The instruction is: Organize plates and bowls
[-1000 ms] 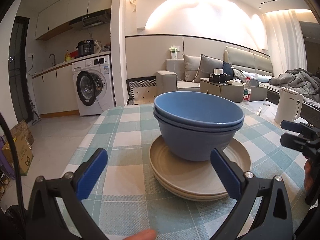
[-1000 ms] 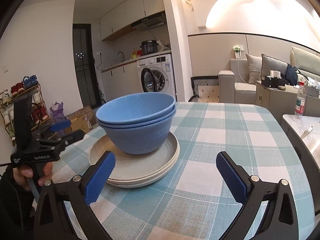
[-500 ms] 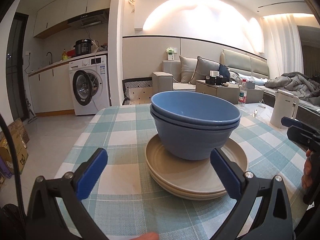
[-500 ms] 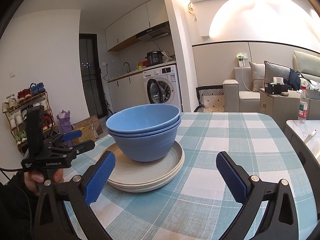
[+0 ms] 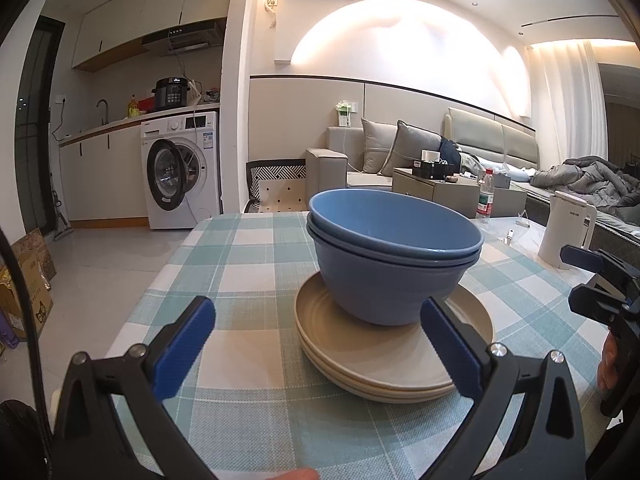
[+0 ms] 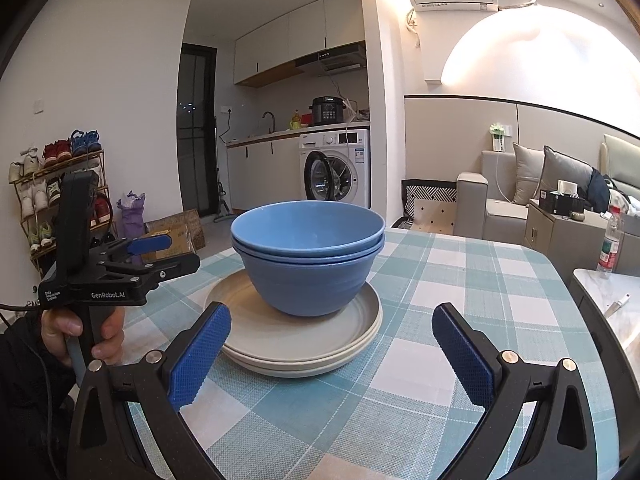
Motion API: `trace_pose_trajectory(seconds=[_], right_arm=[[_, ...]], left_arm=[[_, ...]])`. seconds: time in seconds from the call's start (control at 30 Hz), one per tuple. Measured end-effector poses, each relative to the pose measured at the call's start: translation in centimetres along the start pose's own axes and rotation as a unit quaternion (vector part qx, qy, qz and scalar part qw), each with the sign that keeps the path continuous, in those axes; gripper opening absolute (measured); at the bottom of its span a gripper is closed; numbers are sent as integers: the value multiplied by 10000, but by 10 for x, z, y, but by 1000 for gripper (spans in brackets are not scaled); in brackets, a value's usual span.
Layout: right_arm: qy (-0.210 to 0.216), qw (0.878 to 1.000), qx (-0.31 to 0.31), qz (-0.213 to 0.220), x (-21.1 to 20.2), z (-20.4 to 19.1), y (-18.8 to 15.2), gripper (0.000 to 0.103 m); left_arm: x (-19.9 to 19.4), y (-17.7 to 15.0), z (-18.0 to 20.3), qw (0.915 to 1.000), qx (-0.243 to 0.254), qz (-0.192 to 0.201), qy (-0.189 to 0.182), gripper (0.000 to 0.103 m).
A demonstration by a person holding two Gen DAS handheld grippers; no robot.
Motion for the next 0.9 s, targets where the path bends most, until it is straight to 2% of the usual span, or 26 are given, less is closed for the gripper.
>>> trace_pose_trajectory(seconds=[0.9], right_arm=[[18, 10000, 36, -26, 1, 1, -2, 103]], left_arm=[[0, 0, 0, 10000, 4, 0, 2, 103]])
Point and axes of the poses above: each gripper's, at about its wrist camera, not at the fingertips, and x roughly the way its jaws point, z to its right, y to its top, the point moved 8 cm from there along x, roughly the way its jaws point, and after that the axes turned 9 degrees about -z, right-handed, at the moved point
